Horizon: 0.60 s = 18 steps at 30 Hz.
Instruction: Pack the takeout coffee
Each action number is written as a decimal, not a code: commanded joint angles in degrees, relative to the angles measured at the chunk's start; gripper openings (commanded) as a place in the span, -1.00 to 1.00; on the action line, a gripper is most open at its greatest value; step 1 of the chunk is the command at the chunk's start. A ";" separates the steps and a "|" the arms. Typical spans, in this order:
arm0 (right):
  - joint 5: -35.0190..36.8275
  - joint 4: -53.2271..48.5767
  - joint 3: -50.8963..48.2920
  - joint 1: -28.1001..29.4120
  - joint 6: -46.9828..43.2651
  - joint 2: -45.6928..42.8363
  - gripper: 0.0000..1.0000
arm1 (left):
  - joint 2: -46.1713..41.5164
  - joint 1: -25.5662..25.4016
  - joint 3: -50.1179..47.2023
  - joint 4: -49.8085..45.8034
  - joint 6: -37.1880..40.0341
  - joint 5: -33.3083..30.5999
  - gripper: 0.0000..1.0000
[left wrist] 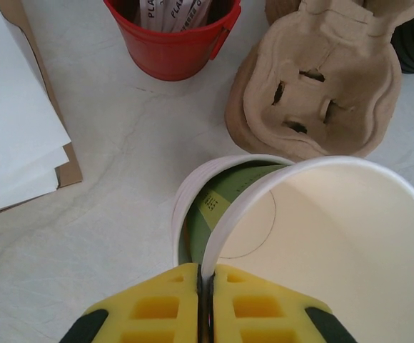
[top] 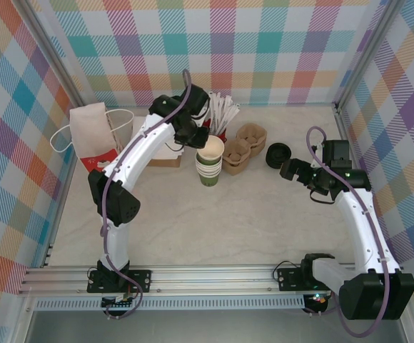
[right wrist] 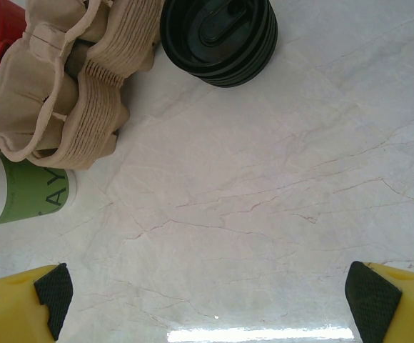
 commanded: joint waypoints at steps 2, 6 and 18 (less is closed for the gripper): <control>0.40 -0.33 0.11 0.09 -1.12 0.02 0.99 | -1.64 0.92 4.04 -2.89 0.89 0.57 -0.85; 1.10 -0.59 0.52 0.06 -1.39 0.11 0.99 | -4.73 0.96 6.70 -3.89 0.81 0.24 -0.87; 0.02 -0.01 0.17 0.06 -0.16 0.87 0.99 | -22.66 -3.34 -8.55 1.88 -2.65 3.36 -0.92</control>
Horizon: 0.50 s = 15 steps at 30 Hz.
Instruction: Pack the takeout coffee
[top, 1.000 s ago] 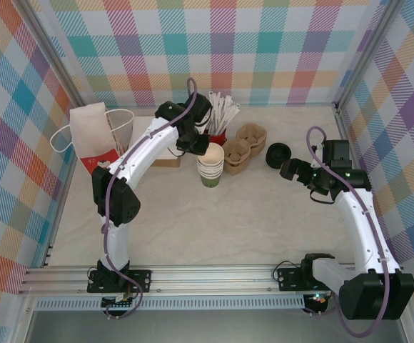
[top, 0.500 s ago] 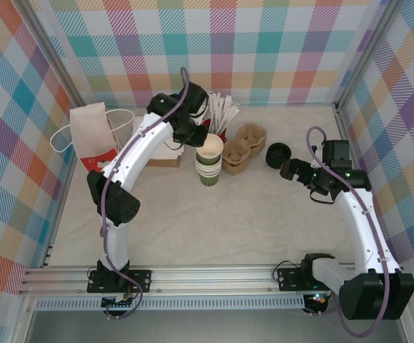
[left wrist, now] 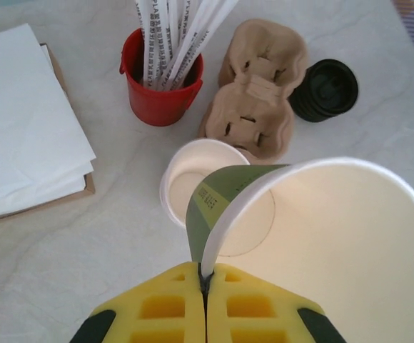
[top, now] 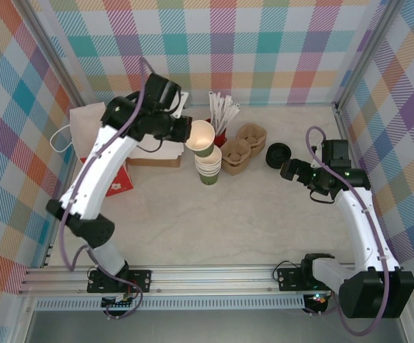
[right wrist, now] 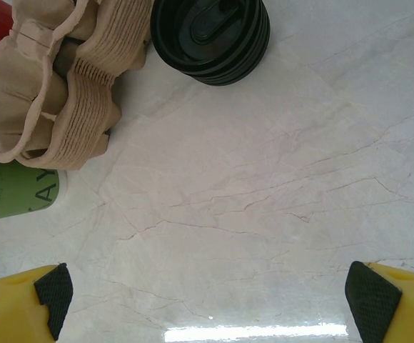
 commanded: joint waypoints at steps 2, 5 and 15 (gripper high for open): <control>-1.01 0.33 0.08 0.10 0.19 0.31 0.99 | -6.68 -4.72 -9.39 3.36 -2.96 1.98 -0.92; -1.23 0.40 -0.19 0.12 0.44 0.60 0.99 | -10.60 -8.68 -15.91 5.53 -5.45 2.17 -0.92; -1.54 0.98 -1.23 0.10 1.40 0.98 0.99 | -16.82 -16.08 -39.98 18.00 -14.33 0.31 -0.92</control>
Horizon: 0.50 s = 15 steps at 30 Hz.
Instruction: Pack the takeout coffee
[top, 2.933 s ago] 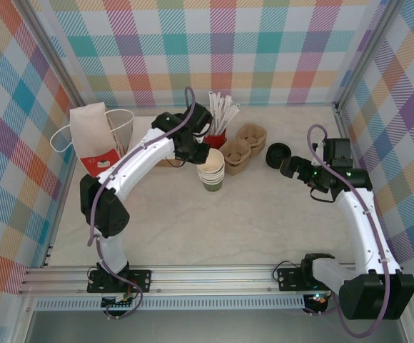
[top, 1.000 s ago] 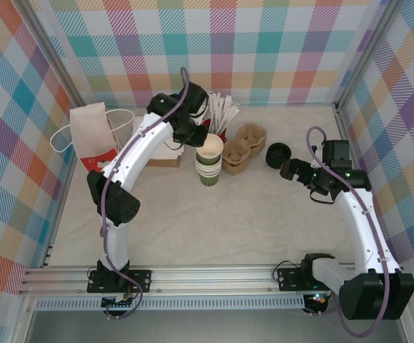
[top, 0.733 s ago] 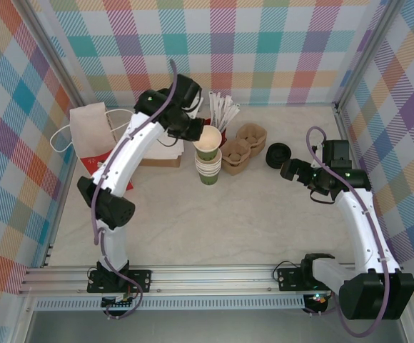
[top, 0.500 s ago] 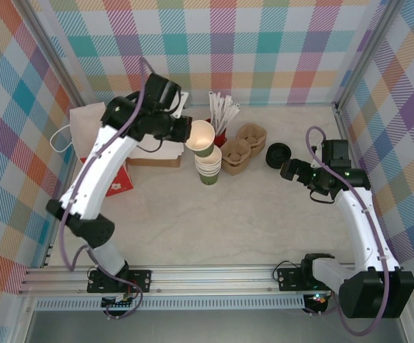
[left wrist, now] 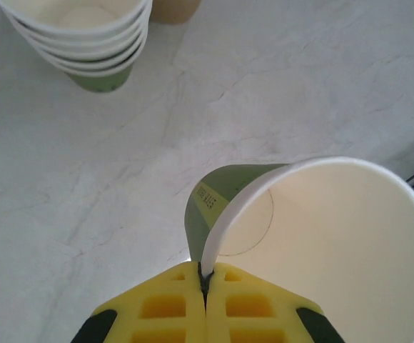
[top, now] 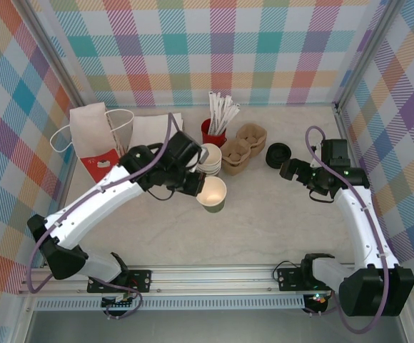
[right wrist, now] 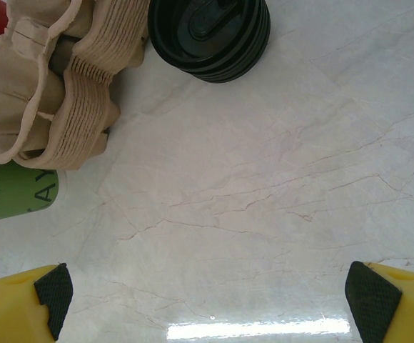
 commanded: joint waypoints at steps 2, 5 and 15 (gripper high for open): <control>-1.12 0.62 -1.41 0.10 0.99 0.04 0.99 | -0.75 -1.32 -7.09 9.73 -4.68 -1.37 -0.92; -0.80 0.25 -2.03 0.10 1.00 -0.25 1.00 | 1.27 -1.96 -9.83 12.43 -5.16 -3.36 -0.92; -0.58 -0.43 -2.34 0.10 1.05 -0.22 0.99 | 8.44 -2.59 -12.83 17.03 -6.66 -5.77 -0.91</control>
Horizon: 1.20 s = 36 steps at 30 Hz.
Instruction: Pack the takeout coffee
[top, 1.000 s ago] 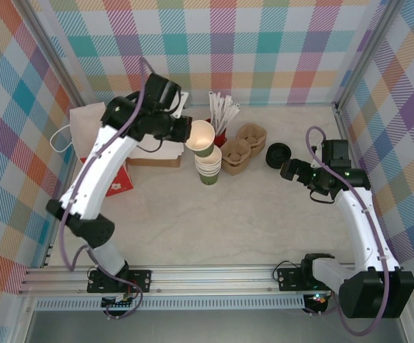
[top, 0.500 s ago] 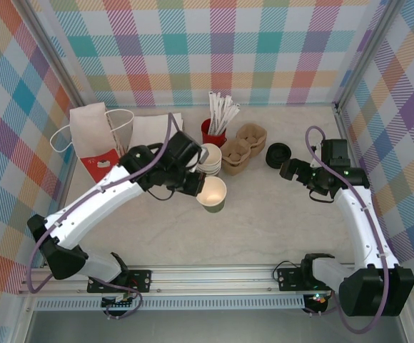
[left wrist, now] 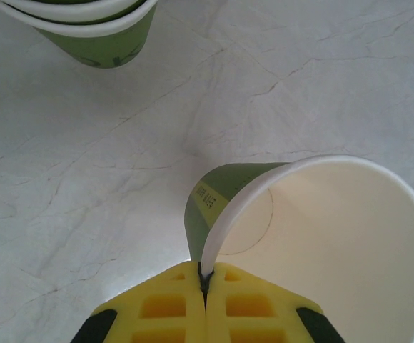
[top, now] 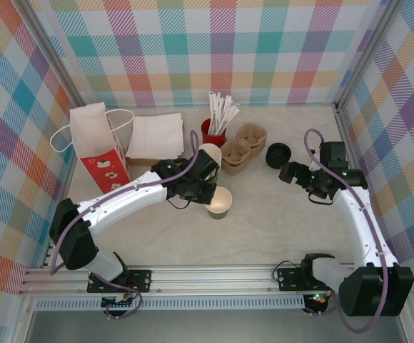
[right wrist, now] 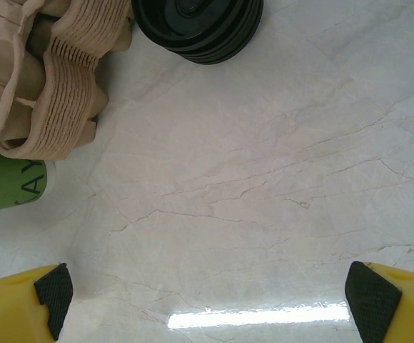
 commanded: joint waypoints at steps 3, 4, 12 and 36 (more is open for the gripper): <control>-0.67 -0.13 -0.53 0.08 0.64 -0.04 0.99 | 3.33 -0.87 -0.86 2.54 -1.34 -1.21 -0.91; -0.75 -0.13 -0.48 0.10 0.51 0.12 0.99 | 3.74 -0.87 -1.13 2.98 -1.40 -1.02 -0.90; -0.82 -0.98 0.50 0.10 -1.28 0.86 0.99 | 6.11 -1.14 -1.74 3.47 -1.62 -0.42 -0.64; 5.66 -4.95 22.82 0.14 -11.49 30.33 0.78 | -12.15 -0.29 0.98 -0.98 -0.58 -17.91 0.67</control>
